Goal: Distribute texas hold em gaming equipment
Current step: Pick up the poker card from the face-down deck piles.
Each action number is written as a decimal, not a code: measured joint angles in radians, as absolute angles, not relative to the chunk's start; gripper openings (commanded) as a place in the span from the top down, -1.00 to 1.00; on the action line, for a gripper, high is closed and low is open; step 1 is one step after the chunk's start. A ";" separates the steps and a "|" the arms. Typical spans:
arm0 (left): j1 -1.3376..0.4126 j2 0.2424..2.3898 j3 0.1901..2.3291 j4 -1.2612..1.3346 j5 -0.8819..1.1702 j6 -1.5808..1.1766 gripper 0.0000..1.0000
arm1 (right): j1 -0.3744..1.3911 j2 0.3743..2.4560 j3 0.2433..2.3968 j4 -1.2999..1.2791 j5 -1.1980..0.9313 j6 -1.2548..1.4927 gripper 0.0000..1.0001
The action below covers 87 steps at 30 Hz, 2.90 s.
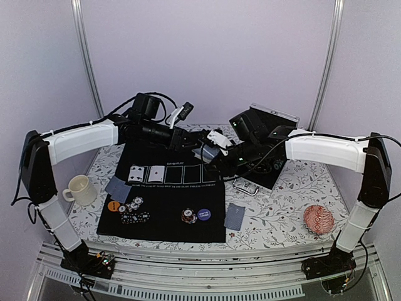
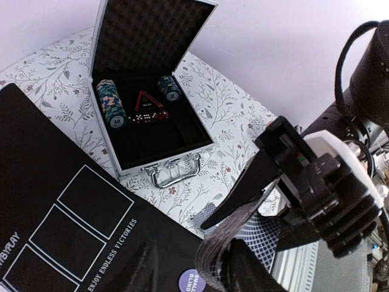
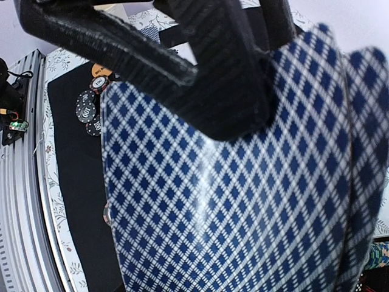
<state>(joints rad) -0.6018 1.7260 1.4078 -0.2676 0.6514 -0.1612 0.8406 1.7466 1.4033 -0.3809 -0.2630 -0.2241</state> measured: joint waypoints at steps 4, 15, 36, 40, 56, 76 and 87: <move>-0.606 1.720 1.409 -0.277 0.643 -0.146 0.55 | 0.841 1.747 1.403 -0.381 -0.259 -0.224 0.26; -0.608 1.686 1.409 -0.322 0.618 -0.100 0.52 | 0.844 1.747 1.403 -0.381 -0.257 -0.227 0.26; -0.608 1.618 1.404 -0.334 0.617 -0.053 1.00 | 0.844 1.747 1.403 -0.381 -0.257 -0.229 0.26; -0.607 1.611 1.393 -0.334 0.641 -0.048 1.00 | 0.844 1.747 1.403 -0.380 -0.257 -0.229 0.26; -0.530 1.556 1.324 -0.213 0.751 -0.139 1.00 | 0.831 1.746 1.386 -0.368 -0.266 -0.226 0.26; -0.338 1.480 1.328 -0.278 0.674 -0.005 1.00 | 0.794 1.742 1.386 -0.370 -0.267 -0.226 0.26; -0.542 1.633 1.061 -0.022 0.009 0.643 1.00 | 0.789 1.707 1.345 -0.371 -0.266 -0.229 0.26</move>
